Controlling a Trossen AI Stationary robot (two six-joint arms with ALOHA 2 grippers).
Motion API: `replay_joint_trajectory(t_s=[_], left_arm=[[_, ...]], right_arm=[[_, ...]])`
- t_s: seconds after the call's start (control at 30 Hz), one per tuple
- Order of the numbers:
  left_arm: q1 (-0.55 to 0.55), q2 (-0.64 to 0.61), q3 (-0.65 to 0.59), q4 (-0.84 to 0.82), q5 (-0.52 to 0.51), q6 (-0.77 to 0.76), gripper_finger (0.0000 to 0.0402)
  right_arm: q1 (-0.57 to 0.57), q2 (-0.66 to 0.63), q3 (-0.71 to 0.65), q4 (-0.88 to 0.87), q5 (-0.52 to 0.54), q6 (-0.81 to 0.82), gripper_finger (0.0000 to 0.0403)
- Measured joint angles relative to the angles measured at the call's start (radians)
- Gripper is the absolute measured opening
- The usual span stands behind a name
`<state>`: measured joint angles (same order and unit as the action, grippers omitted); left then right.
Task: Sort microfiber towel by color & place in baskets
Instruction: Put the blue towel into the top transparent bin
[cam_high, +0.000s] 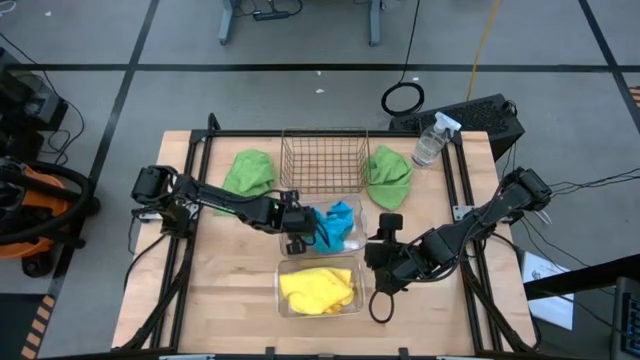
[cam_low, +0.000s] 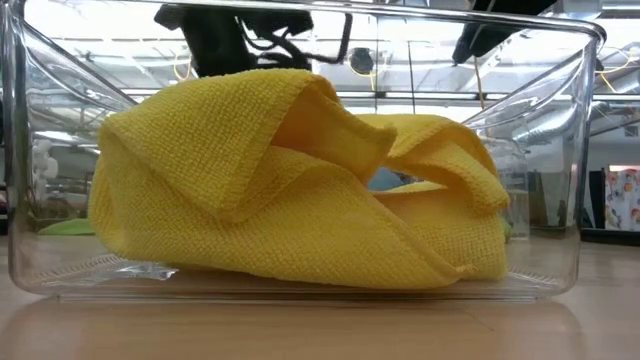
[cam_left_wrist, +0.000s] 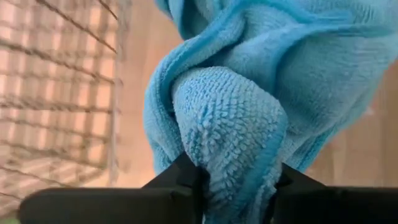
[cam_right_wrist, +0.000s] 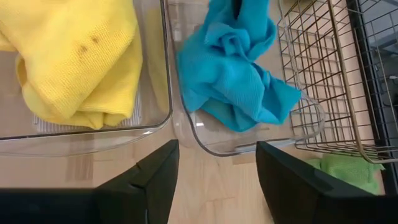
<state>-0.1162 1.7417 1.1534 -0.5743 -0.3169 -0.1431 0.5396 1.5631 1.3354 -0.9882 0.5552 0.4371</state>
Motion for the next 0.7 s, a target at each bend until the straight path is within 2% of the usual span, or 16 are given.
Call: replay_joint_trajectory(t_s=[0.17,0.4,0.53,0.7], left_arm=[[-0.001,0.008,0.000,-0.013,0.020,-0.034,0.0137],[-0.003,-0.018,0.049,-0.018,-0.073,-0.002,0.0218],[-0.003,-0.018,0.089,-0.051,-0.081,0.046,0.0240],[-0.002,-0.018,0.096,-0.156,-0.063,-0.005,0.0244]], right_arm=[[0.000,0.000,0.000,-0.005,0.000,-0.003,0.0203],[0.000,0.000,0.000,-0.011,0.000,-0.003,0.0203],[0.000,0.000,0.000,-0.013,0.000,-0.003,0.0203],[0.005,0.000,0.000,-0.023,0.000,0.005,0.0203]])
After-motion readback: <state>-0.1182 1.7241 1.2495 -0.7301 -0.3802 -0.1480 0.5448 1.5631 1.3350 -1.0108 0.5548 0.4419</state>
